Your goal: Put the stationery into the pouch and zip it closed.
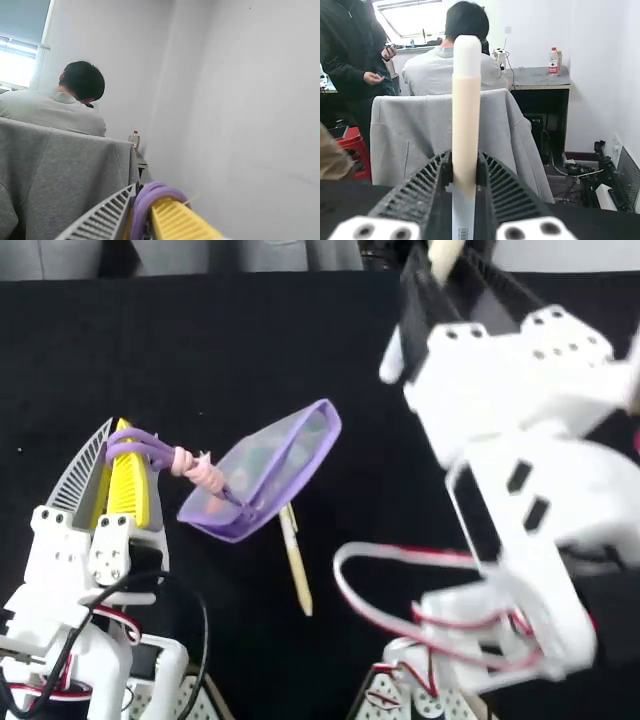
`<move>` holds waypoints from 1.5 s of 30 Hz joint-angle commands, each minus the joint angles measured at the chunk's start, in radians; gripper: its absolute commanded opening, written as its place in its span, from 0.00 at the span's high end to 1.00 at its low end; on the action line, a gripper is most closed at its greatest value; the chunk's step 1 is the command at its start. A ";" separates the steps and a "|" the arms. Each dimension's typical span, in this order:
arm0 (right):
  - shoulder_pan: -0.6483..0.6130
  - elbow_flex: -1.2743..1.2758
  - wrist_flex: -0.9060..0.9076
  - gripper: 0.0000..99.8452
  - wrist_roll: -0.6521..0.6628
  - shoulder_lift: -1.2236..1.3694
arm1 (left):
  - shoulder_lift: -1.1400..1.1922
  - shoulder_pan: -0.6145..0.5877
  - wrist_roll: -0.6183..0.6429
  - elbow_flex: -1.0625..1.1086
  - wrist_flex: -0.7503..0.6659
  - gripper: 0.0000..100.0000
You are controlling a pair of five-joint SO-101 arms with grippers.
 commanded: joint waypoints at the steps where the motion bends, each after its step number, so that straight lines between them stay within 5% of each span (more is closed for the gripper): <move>1: -0.064 0.177 0.026 0.99 0.017 -0.213 | -0.005 -0.007 -0.008 -0.010 -0.025 0.97; 24: -0.110 0.736 -0.236 0.99 0.034 -0.437 | -0.005 -0.015 0.060 -0.010 -0.055 0.97; 37: -0.112 1.808 -1.106 0.99 0.038 -0.889 | -0.005 -0.015 0.060 -0.010 -0.057 0.97; 45: -0.253 2.034 -1.272 0.99 0.138 -1.046 | -0.005 -0.122 0.069 0.001 -0.167 0.97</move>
